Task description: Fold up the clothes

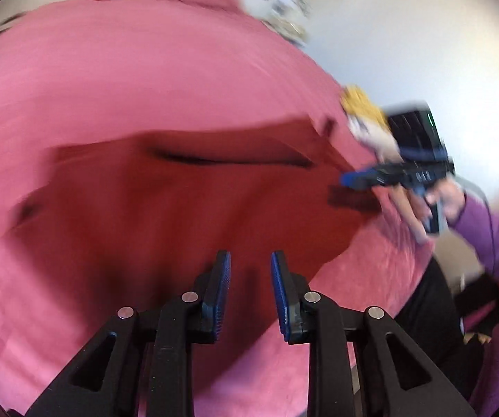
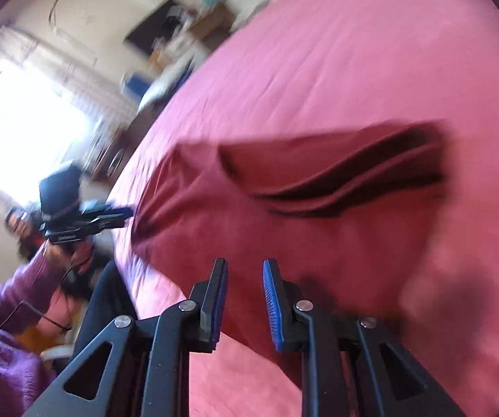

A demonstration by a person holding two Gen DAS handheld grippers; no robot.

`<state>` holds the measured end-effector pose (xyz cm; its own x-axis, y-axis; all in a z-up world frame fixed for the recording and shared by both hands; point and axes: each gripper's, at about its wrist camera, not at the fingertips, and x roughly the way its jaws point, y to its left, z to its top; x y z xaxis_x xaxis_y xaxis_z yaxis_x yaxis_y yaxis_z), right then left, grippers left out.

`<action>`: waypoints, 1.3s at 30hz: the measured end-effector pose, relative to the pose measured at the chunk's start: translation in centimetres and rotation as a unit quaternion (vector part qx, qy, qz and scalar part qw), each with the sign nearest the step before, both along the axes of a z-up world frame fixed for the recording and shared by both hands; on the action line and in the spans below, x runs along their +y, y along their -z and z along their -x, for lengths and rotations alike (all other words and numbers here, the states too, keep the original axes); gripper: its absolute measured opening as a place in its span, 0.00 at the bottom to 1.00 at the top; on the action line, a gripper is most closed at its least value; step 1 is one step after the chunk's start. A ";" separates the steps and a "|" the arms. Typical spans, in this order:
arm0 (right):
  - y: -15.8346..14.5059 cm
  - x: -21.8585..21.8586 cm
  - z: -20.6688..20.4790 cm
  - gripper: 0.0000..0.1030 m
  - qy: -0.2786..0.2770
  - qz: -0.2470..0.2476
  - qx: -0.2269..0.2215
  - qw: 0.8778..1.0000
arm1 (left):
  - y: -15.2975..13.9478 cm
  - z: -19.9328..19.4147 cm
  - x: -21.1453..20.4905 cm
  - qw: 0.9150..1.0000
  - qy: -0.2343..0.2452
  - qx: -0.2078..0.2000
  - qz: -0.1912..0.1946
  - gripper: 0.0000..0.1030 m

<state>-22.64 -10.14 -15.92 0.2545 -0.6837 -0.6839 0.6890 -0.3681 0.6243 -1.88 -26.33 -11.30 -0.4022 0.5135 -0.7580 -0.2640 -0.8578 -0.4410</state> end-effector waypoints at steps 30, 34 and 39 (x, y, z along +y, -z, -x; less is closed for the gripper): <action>2.8 -1.3 -0.7 0.27 0.160 -0.036 0.096 0.982 | 1.7 -3.2 -10.3 0.904 -0.341 0.084 0.245 0.42; 4.2 3.4 -0.1 0.12 0.275 -0.047 0.107 0.954 | 1.8 -4.4 -11.4 0.888 -0.349 0.077 0.288 0.54; 2.0 6.8 -3.1 0.31 0.363 -0.045 0.144 0.920 | -0.1 -7.5 -14.9 0.862 -0.444 0.074 0.234 0.53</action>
<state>-19.52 -3.30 -17.94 -0.4471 -0.5390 -0.7139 0.3741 -0.8376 0.3982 5.66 -41.23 -11.16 -0.5895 -0.3951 -0.7046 0.5652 -0.8249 -0.0103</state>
